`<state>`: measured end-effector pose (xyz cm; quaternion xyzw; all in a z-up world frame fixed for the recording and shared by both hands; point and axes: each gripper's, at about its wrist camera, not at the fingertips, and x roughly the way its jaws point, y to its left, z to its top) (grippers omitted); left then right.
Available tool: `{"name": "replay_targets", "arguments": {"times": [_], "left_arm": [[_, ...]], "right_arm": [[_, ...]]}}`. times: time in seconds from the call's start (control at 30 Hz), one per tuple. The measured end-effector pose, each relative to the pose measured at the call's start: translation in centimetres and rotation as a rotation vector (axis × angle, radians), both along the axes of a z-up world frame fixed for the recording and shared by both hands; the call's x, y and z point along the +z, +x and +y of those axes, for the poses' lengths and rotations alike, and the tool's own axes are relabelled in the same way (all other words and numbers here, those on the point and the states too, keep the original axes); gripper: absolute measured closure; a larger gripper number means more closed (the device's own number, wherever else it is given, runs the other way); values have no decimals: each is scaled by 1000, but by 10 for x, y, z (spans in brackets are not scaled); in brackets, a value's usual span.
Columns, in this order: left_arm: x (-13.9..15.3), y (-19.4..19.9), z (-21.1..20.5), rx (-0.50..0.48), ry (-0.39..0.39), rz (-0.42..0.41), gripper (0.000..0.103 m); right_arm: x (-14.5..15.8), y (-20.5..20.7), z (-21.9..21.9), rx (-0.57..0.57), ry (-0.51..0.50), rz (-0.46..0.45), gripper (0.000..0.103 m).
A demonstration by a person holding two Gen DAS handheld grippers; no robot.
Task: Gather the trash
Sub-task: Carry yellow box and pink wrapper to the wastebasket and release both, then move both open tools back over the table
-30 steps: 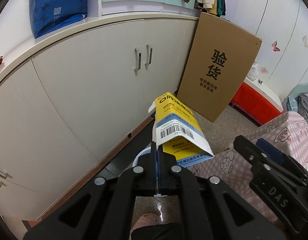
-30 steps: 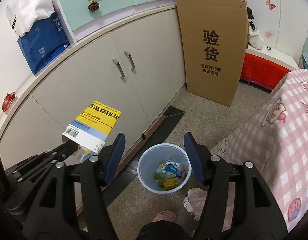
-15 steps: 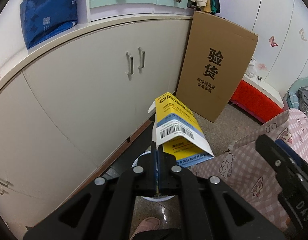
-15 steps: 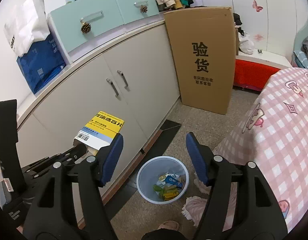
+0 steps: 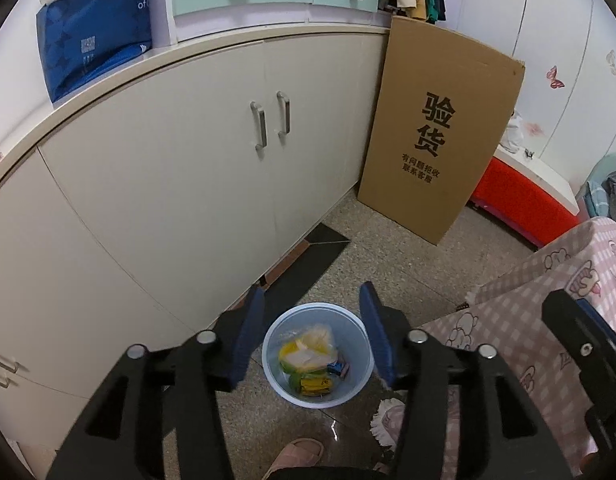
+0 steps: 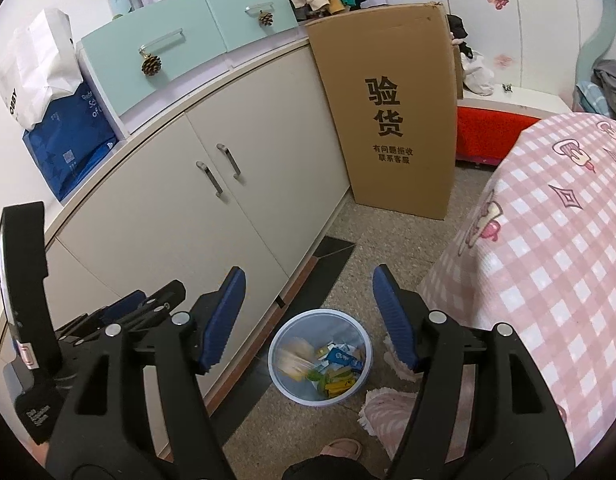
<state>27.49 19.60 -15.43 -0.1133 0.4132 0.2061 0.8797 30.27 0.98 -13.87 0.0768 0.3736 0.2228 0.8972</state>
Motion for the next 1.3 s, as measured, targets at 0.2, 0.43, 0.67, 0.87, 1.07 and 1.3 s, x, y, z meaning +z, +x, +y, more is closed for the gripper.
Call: {"name": "replay_targets", "arguments": {"times": [0.2,0.43,0.67,0.87,1.07,1.3], "left_arm": [[11,-9,-8,-8,4,-24,47],[30,-24,-27,-35,5,-57,44],[54,-41,-62,-95,-1,-108,41],[73,-50,-118,-202,7,-146,39],[82,-50,-189,-335,13,-159,35],[91,-44,-277,-497,31,-171,34]], "right_arm": [[8,-8,-10,-9,9,-9,37],[25,-26,-30,-35,23,-41,36],[44,-50,-69,-86,39,-82,35],[57,-71,-125,-187,53,-111,33],[61,-93,-204,-329,64,-128,33],[62,-109,-299,-481,74,-134,33]]}}
